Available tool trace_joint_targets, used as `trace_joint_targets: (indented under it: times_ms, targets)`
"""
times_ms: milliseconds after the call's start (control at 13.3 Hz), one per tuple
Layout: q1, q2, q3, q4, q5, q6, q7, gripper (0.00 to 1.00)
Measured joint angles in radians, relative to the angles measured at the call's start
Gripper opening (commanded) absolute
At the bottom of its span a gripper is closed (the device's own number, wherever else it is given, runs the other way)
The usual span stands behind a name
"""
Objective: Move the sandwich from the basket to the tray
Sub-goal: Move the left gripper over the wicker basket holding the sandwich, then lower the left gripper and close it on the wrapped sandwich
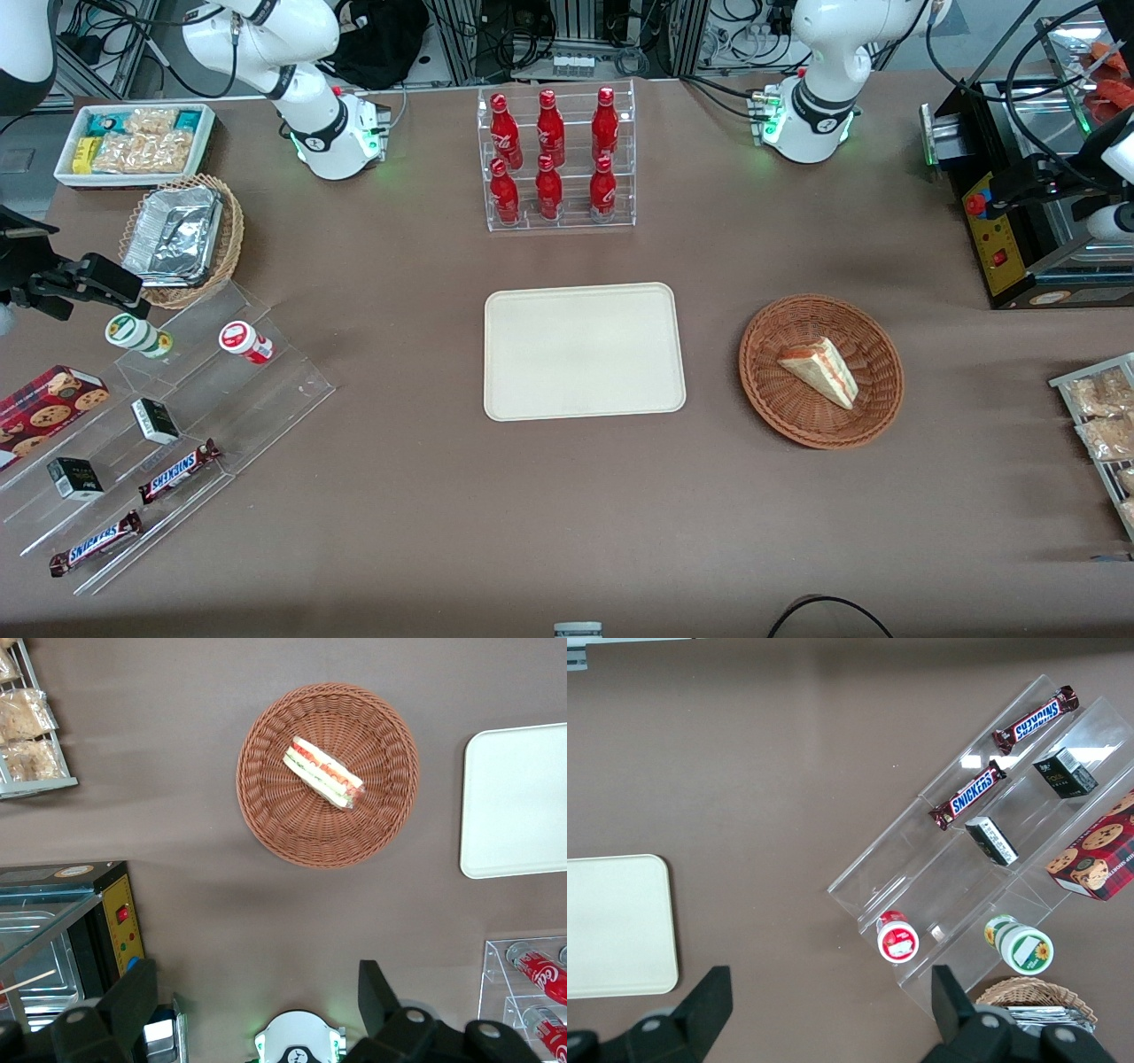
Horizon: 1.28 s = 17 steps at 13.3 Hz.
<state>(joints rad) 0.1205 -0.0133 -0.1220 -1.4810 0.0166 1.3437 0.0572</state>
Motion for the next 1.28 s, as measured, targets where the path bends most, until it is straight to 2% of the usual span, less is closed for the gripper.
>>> trace_joint_targets:
  times_ms: [376,677,903,1280]
  targets:
    - [0.0,0.017,0.0,-0.03,0.0,0.047,-0.003,1.0]
    - [-0.008,0.05,-0.003,-0.248,-0.002,0.327,-0.082,1.0]
    - [-0.027,0.07,-0.013,-0.438,-0.006,0.561,-0.204,1.0]
    - [-0.113,0.115,-0.016,-0.581,-0.007,0.743,-0.498,1.0]
